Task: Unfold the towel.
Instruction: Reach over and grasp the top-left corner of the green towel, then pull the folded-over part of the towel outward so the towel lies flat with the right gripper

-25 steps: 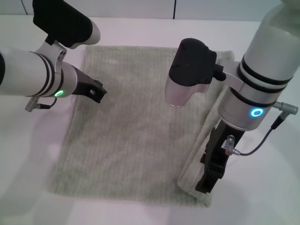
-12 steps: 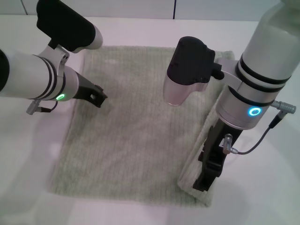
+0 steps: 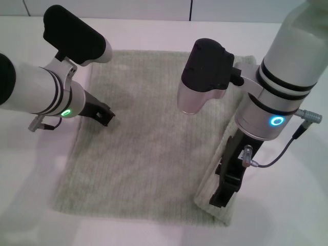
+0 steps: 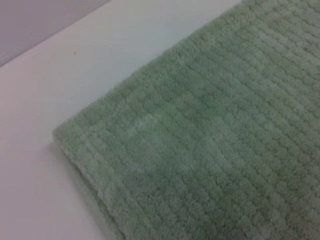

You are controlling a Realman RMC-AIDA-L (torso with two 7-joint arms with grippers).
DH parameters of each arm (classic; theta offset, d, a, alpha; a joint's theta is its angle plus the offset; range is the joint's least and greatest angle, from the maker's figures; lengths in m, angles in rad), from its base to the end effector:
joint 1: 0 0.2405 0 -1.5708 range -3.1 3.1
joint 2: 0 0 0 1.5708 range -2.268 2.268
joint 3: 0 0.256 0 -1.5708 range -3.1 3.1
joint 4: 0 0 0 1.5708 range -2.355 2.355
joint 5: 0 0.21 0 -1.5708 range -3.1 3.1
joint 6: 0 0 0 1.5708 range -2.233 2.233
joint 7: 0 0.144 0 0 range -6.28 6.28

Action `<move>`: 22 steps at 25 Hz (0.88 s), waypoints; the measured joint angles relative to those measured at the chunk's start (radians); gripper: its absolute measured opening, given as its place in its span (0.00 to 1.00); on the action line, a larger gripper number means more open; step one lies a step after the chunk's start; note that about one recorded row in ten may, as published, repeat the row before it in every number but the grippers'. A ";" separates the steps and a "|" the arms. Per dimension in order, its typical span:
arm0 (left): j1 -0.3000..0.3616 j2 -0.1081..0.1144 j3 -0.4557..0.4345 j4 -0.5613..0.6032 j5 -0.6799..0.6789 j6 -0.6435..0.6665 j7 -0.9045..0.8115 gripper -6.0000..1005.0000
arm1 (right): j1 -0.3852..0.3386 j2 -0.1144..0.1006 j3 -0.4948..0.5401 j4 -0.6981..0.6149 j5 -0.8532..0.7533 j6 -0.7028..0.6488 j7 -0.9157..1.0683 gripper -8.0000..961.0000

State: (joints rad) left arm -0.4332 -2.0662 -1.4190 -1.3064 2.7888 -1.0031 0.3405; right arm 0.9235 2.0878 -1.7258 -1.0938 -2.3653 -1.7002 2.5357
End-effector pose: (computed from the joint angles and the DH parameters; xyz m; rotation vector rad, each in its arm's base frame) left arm -0.2181 0.3636 -0.0386 -2.2959 -0.7622 0.3966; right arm 0.1077 0.3189 -0.0767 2.8762 -0.5204 0.9135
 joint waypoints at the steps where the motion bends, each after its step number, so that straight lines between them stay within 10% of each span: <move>1: -0.001 0.000 0.000 0.002 0.000 -0.002 0.000 0.00 | 0.000 0.000 0.000 0.000 0.000 0.000 0.000 0.76; 22: 0.000 0.000 0.012 0.006 0.000 -0.025 0.001 0.00 | 0.001 0.000 -0.067 0.017 0.023 0.022 0.015 0.76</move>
State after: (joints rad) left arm -0.4336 -2.0662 -1.4068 -1.3000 2.7887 -1.0286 0.3418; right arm 0.9246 2.0877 -1.7930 -1.0769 -2.3422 -1.6779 2.5509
